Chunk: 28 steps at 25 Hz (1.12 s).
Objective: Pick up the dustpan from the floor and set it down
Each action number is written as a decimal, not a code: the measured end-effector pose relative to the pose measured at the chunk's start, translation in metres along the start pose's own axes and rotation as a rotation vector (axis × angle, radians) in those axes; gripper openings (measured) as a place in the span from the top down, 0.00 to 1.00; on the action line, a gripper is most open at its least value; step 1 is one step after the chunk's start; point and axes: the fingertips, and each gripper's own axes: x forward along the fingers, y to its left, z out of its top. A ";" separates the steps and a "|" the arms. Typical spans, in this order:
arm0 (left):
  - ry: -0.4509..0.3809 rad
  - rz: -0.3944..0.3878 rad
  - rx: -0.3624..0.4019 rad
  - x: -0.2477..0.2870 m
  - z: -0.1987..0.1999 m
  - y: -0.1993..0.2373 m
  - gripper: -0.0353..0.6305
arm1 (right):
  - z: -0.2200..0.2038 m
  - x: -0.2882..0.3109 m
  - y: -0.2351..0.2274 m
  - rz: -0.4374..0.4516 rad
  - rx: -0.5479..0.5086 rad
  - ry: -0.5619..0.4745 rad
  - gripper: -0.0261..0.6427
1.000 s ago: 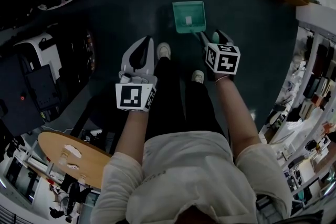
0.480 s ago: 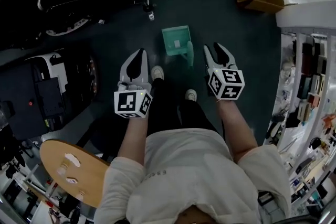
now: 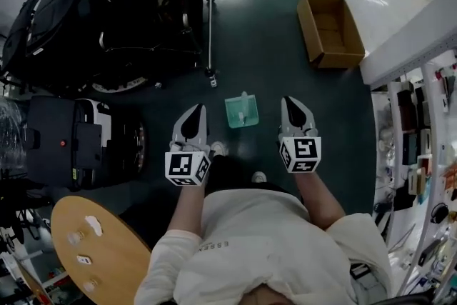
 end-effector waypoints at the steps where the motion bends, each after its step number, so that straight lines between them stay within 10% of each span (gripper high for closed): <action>1: -0.008 0.001 0.023 -0.008 0.003 -0.009 0.94 | 0.003 -0.010 0.001 0.018 -0.002 -0.018 0.97; 28: -0.114 -0.068 0.102 -0.335 -0.010 -0.175 0.94 | -0.058 -0.349 0.136 0.121 -0.087 0.011 0.97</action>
